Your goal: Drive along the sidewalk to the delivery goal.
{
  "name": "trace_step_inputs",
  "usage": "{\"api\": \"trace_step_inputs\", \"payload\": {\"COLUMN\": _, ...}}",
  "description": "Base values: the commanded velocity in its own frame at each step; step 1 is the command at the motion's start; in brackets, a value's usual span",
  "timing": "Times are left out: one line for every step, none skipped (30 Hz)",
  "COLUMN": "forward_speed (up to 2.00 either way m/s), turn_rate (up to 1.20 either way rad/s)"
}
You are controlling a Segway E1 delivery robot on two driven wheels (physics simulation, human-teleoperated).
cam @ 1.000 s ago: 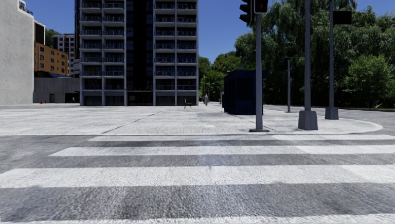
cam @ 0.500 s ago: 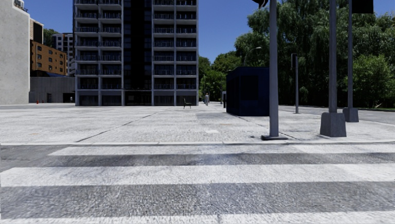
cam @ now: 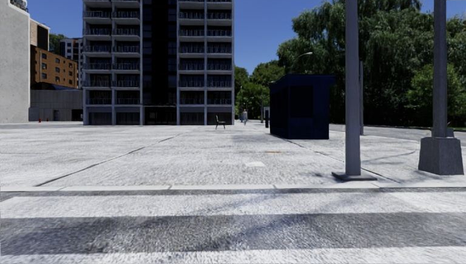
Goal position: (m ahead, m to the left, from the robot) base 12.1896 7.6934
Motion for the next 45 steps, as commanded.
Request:
{"api": "trace_step_inputs", "payload": {"forward_speed": 2.00, "turn_rate": 0.00}}
{"api": "trace_step_inputs", "payload": {"forward_speed": 2.00, "turn_rate": 0.00}}
{"api": "trace_step_inputs", "payload": {"forward_speed": 2.00, "turn_rate": 0.00}}
{"api": "trace_step_inputs", "payload": {"forward_speed": 2.00, "turn_rate": 0.00}}
{"api": "trace_step_inputs", "payload": {"forward_speed": 2.00, "turn_rate": 0.00}}
{"api": "trace_step_inputs", "payload": {"forward_speed": 2.00, "turn_rate": 0.00}}
{"api": "trace_step_inputs", "payload": {"forward_speed": 2.00, "turn_rate": 0.00}}
{"api": "trace_step_inputs", "payload": {"forward_speed": 2.00, "turn_rate": 0.00}}
{"api": "trace_step_inputs", "payload": {"forward_speed": 2.00, "turn_rate": 0.00}}
{"api": "trace_step_inputs", "payload": {"forward_speed": 2.00, "turn_rate": 0.00}}
{"api": "trace_step_inputs", "payload": {"forward_speed": 2.00, "turn_rate": 0.00}}
{"api": "trace_step_inputs", "payload": {"forward_speed": 2.00, "turn_rate": 0.00}}
{"api": "trace_step_inputs", "payload": {"forward_speed": 2.00, "turn_rate": 0.00}}
{"api": "trace_step_inputs", "payload": {"forward_speed": 2.00, "turn_rate": 0.00}}
{"api": "trace_step_inputs", "payload": {"forward_speed": 2.00, "turn_rate": 0.00}}
{"api": "trace_step_inputs", "payload": {"forward_speed": 2.00, "turn_rate": 0.00}}
{"api": "trace_step_inputs", "payload": {"forward_speed": 2.00, "turn_rate": 0.00}}
{"api": "trace_step_inputs", "payload": {"forward_speed": 2.00, "turn_rate": 0.00}}
{"api": "trace_step_inputs", "payload": {"forward_speed": 2.00, "turn_rate": 0.00}}
{"api": "trace_step_inputs", "payload": {"forward_speed": 2.00, "turn_rate": 0.00}}
{"api": "trace_step_inputs", "payload": {"forward_speed": 2.00, "turn_rate": 0.00}}
{"api": "trace_step_inputs", "payload": {"forward_speed": 2.00, "turn_rate": 0.00}}
{"api": "trace_step_inputs", "payload": {"forward_speed": 2.00, "turn_rate": 0.00}}
{"api": "trace_step_inputs", "payload": {"forward_speed": 2.00, "turn_rate": 0.00}}
{"api": "trace_step_inputs", "payload": {"forward_speed": 2.00, "turn_rate": 0.00}}
{"api": "trace_step_inputs", "payload": {"forward_speed": 2.00, "turn_rate": 0.00}}
{"api": "trace_step_inputs", "payload": {"forward_speed": 2.00, "turn_rate": 0.00}}
{"api": "trace_step_inputs", "payload": {"forward_speed": 1.94, "turn_rate": 0.00}}
{"api": "trace_step_inputs", "payload": {"forward_speed": 1.94, "turn_rate": 0.00}}
{"api": "trace_step_inputs", "payload": {"forward_speed": 1.74, "turn_rate": 0.00}}
{"api": "trace_step_inputs", "payload": {"forward_speed": 1.67, "turn_rate": 0.00}}
{"api": "trace_step_inputs", "payload": {"forward_speed": 1.67, "turn_rate": 0.00}}
{"api": "trace_step_inputs", "payload": {"forward_speed": 1.51, "turn_rate": 0.00}}
{"api": "trace_step_inputs", "payload": {"forward_speed": 1.41, "turn_rate": 0.00}}
{"api": "trace_step_inputs", "payload": {"forward_speed": 1.35, "turn_rate": 0.00}}
{"api": "trace_step_inputs", "payload": {"forward_speed": 1.35, "turn_rate": 0.00}}
{"api": "trace_step_inputs", "payload": {"forward_speed": 1.31, "turn_rate": 0.00}}
{"api": "trace_step_inputs", "payload": {"forward_speed": 1.31, "turn_rate": 0.00}}
{"api": "trace_step_inputs", "payload": {"forward_speed": 1.30, "turn_rate": 0.00}}
{"api": "trace_step_inputs", "payload": {"forward_speed": 1.30, "turn_rate": 0.00}}
{"api": "trace_step_inputs", "payload": {"forward_speed": 1.30, "turn_rate": 0.00}}
{"api": "trace_step_inputs", "payload": {"forward_speed": 1.30, "turn_rate": 0.00}}
{"api": "trace_step_inputs", "payload": {"forward_speed": 1.30, "turn_rate": 0.00}}
{"api": "trace_step_inputs", "payload": {"forward_speed": 1.30, "turn_rate": 0.00}}
{"api": "trace_step_inputs", "payload": {"forward_speed": 1.30, "turn_rate": 0.00}}
